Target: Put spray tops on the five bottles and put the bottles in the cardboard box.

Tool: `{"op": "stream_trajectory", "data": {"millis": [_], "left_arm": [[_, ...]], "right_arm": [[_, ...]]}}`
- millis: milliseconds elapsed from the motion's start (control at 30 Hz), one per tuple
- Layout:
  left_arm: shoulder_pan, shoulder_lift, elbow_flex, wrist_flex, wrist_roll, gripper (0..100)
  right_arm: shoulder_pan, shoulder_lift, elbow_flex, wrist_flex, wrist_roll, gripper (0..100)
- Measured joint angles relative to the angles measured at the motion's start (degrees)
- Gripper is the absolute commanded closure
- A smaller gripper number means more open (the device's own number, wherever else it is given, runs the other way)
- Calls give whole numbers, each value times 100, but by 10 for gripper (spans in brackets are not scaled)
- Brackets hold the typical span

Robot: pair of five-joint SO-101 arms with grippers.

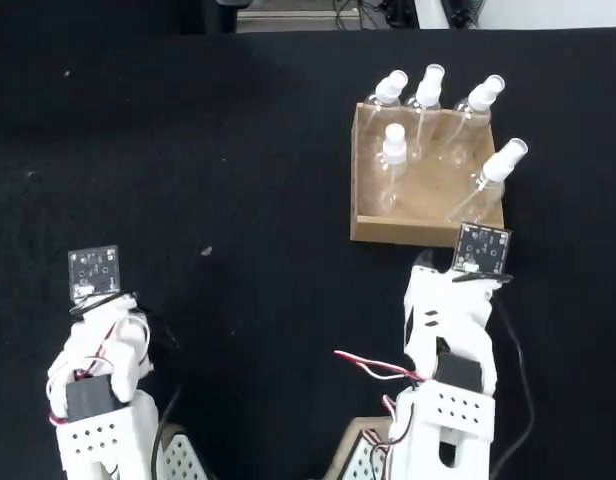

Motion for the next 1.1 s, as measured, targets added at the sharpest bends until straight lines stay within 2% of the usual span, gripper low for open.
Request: {"op": "stream_trajectory", "data": {"millis": [100, 400, 533, 733, 1000, 1100], "left_arm": [[-141, 0, 0, 413, 0, 970], [-185, 0, 0, 492, 0, 970], [-185, 0, 0, 492, 0, 970], [-185, 0, 0, 492, 0, 970], [-176, -53, 0, 501, 9, 970], [149, -105, 0, 501, 9, 970]], "right_arm": [[0, -237, 0, 0, 0, 895], [0, -1407, 0, 255, 0, 895], [0, -1908, 0, 1442, 0, 895], [0, -2470, -18, 4501, 0, 895], [0, -2488, -18, 5002, 9, 895], [0, -2488, -18, 5002, 9, 895]]}}
